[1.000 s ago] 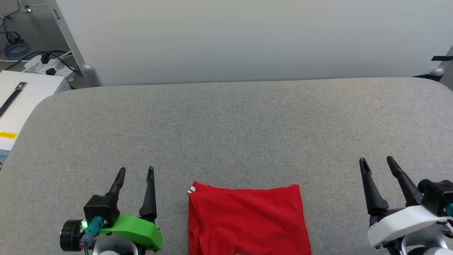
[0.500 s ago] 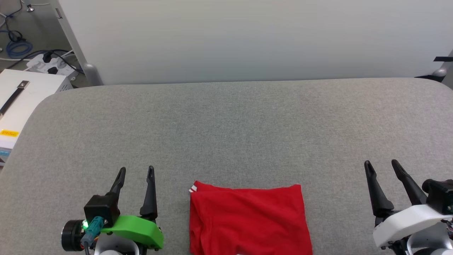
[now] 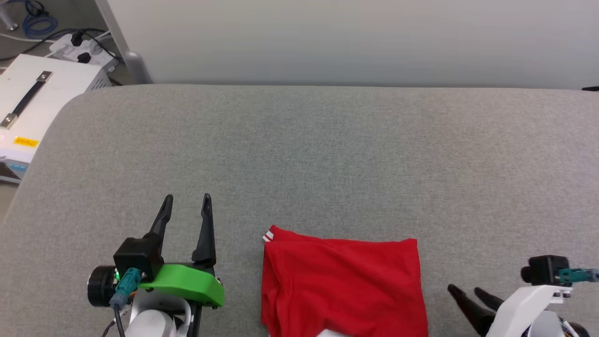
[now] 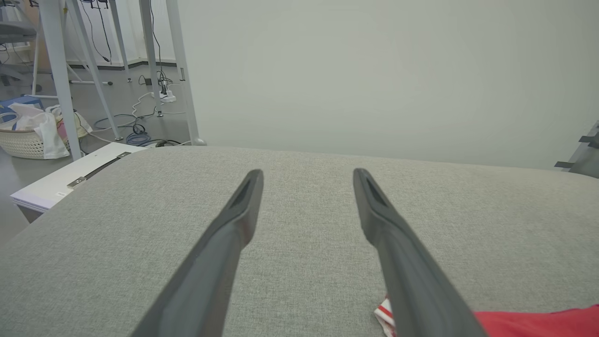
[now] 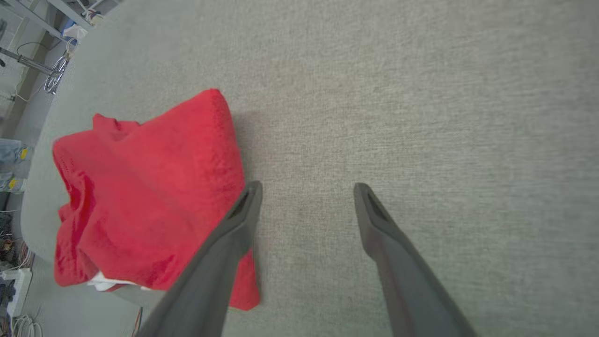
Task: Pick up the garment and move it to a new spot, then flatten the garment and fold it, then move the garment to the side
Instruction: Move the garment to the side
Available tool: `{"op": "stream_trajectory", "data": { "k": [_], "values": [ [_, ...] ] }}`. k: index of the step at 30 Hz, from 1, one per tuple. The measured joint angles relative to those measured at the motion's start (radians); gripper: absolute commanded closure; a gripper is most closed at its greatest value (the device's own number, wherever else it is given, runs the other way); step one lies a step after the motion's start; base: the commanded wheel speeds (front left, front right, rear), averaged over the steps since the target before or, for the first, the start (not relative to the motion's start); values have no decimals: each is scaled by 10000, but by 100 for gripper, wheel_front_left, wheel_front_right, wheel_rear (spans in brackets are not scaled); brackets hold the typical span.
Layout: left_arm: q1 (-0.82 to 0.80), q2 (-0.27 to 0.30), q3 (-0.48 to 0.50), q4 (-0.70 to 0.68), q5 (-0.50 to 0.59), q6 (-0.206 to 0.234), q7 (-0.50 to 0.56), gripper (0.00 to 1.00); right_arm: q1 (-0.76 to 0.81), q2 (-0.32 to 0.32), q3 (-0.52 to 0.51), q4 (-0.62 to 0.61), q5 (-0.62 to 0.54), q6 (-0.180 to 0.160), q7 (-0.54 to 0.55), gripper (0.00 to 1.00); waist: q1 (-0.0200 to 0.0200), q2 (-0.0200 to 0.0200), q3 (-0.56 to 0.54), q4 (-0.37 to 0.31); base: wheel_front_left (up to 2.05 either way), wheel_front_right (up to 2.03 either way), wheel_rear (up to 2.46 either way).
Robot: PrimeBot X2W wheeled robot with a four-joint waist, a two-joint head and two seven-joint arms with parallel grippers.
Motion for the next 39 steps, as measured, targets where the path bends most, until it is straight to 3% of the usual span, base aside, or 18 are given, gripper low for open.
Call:
{"op": "stream_trajectory", "data": {
  "k": [7, 15, 16, 17, 18, 19, 30, 34, 39],
  "values": [
    [-333, -437, 151, -136, 274, -276, 0, 0, -478, -198, 1459, 104, 1055, 0, 658, 0, 0, 0, 683, 337, 0, 0, 0],
    [-868, -905, 240, 44, 625, -727, 0, 0, -1514, -339, 1812, 1306, 1221, 29, 1110, 0, 0, 0, 1571, 706, 0, 0, 0],
    [-903, -936, 249, 75, 677, -761, 0, 0, -1550, -345, 1789, 1367, 1281, 56, 1233, 8, 0, 0, 1628, 768, 0, 0, 0],
    [-935, -982, 253, 105, 721, -784, 0, 0, -1600, -355, 1735, 1436, 1335, 107, 1448, 43, 0, -1, 1688, 854, 0, 0, 0],
    [-952, -1030, 276, 123, 736, -849, 0, 0, -1647, -412, 1712, 1455, 1337, 113, 1634, 53, 0, 0, 1735, 937, 0, 0, 0],
    [-955, -1062, 301, 132, 765, -857, 0, 0, -1662, -431, 1676, 1457, 1358, 111, 1747, 100, 0, -1, 1766, 1000, 0, 0, 0],
    [-718, -1189, 708, 525, 1095, -1166, 0, 0, -1688, -291, 1250, 1407, 871, 90, 2071, 100, 0, -1, 1363, 1153, 0, 0, 0],
    [-452, -1172, 777, 583, 1164, -1246, 0, 0, -1671, -92, 892, 1409, 267, 94, 2096, 100, 0, -1, 941, 913, 0, 0, 0],
    [-243, -1135, 832, 445, 1244, -1254, 0, 0, -1594, -343, 374, 1200, -523, 86, 2408, 100, 0, 0, 580, 294, 0, 0, 0]
  ]
}}
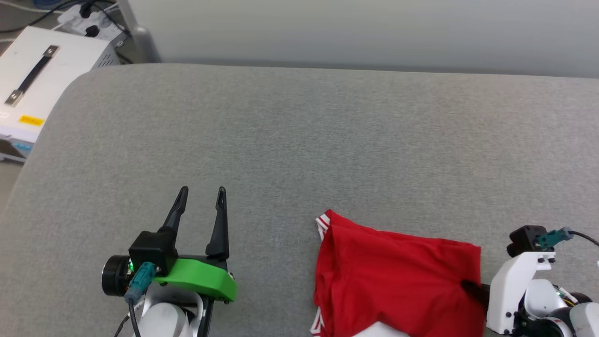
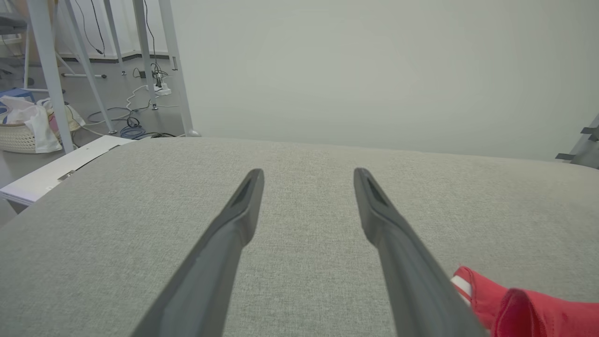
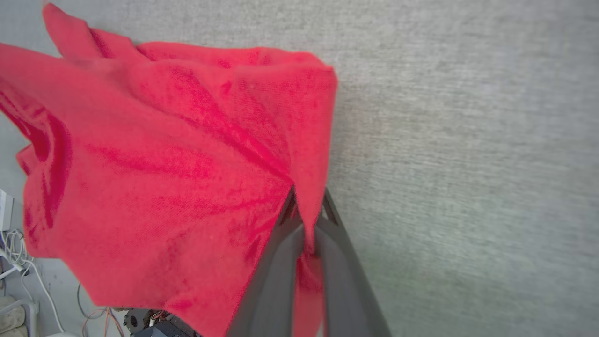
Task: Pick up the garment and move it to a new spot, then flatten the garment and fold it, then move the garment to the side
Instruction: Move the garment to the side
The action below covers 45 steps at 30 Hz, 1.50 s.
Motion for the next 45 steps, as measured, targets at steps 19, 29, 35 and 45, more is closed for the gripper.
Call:
{"op": "stream_trajectory", "data": {
  "k": [19, 29, 35, 45],
  "values": [
    [-1396, 711, -261, -1501, 669, -36, 727, 0, -3062, -1246, -1511, 523, -1465, -2, -201, 100, 0, 0, 1095, -3262, 0, 0, 0],
    [-2687, 1198, -564, -2744, 1227, -242, 1528, 0, -5881, -2075, -3296, 3400, -2226, -2, -1739, 100, 3, 0, 3145, -3866, 0, 0, 0],
    [-3278, 1227, -779, -3110, 1333, -416, 1687, 0, -7030, -2648, -4335, 4794, -3003, -2, -2355, 100, 3, 0, 4281, -3943, 0, 0, 0],
    [-3737, 1198, -1034, -2943, 1333, -560, 1632, 0, -7912, -2692, -4149, 6426, -3499, -2, -4075, 0, 3, 0, 5455, -3709, 0, 0, 0]
  ]
}}
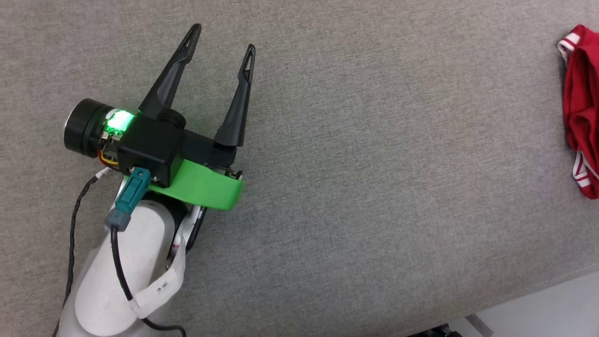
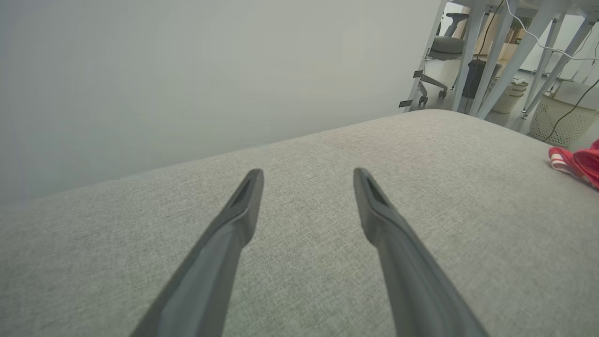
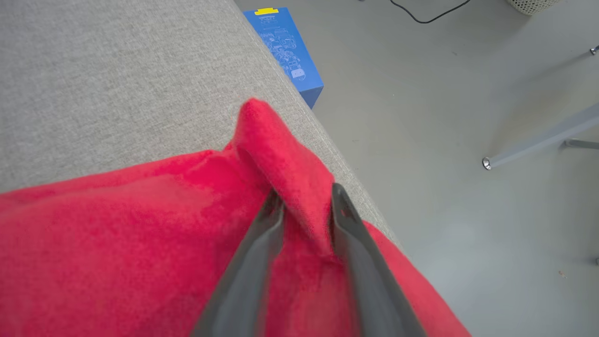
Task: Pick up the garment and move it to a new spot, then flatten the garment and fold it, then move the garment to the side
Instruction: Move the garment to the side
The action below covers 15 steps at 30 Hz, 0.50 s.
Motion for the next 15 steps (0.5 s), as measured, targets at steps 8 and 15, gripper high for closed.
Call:
{"op": "stream_trajectory", "data": {
  "k": [8, 15],
  "values": [
    [2, -182, -146, 679, -92, 0, -522, 0, -160, -408, -420, 863, -1051, 2, -2815, 0, -1, 0, -180, 428, 0, 0, 0],
    [347, -602, -232, 1434, -385, 127, -1076, 0, 9, -717, -67, 920, -1308, 2, -5083, 0, -2, 0, -1049, 708, 0, 0, 0]
  ]
}}
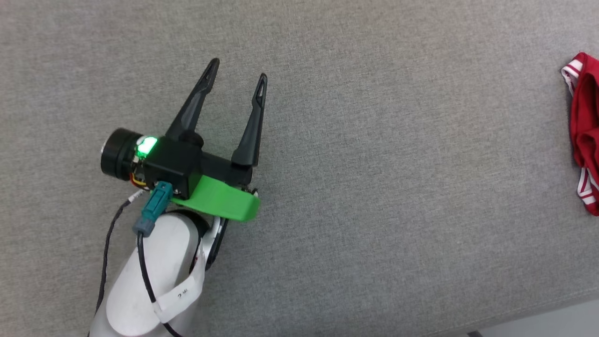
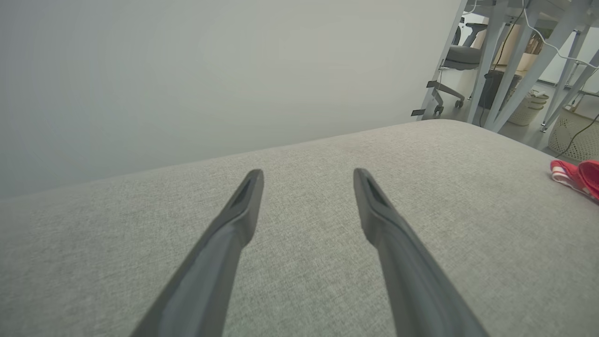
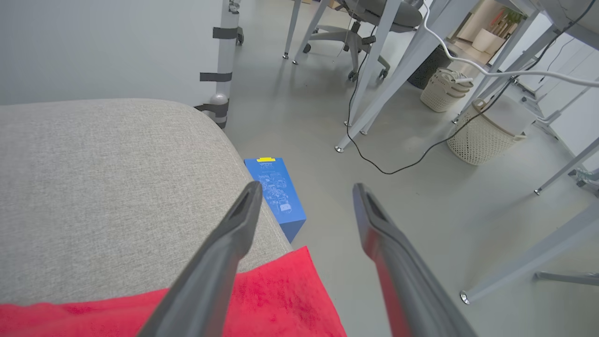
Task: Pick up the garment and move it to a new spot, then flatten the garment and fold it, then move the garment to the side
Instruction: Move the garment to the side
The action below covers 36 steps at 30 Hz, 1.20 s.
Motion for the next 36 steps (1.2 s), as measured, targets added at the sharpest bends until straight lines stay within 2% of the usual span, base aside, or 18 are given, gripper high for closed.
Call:
{"op": "stream_trajectory", "data": {
  "k": [9, 12, 18, 20, 24, 30, 36],
  "values": [
    [1534, -393, 343, 863, -546, 510, -451, 0, 2002, 230, 1252, -947, 995, -2, -713, 0, -1, 0, -1612, 483, 0, 0, 0],
    [2059, -441, 545, 1032, -727, 671, -472, 0, 2890, 665, 1419, -1639, 1145, -2, -725, 0, -2, 0, -2177, 683, 0, 0, 0],
    [2995, -479, 982, 1296, -915, 926, -546, 0, 4790, 2042, 1655, -3350, 1151, -2, -708, 0, -2, 0, -3294, 1113, 0, 0, 0],
    [3318, -523, 1101, 1413, -965, 986, -554, 0, 5684, 2694, 1793, -4259, 1246, -2, -430, 0, -2, 0, -3785, 1345, 0, 0, 0],
    [3679, -562, 1325, 1475, -976, 1068, -556, 0, 6826, 3417, 2148, -5553, 1442, -2, -54, 0, -2, 0, -4353, 1702, 0, 0, 0],
    [4129, -362, 1733, 1570, -1043, 1064, -556, 0, 7976, 4213, 2746, -7432, 1488, -2, 656, 0, -2, -1, -5032, 2183, 0, 0, 0],
    [4696, -228, 1896, 1622, -1058, 1001, -556, 0, 9143, 4650, 2951, -8930, 1243, -2, 1275, 0, -2, 0, -5642, 2464, 0, 0, 0]
  ]
}}
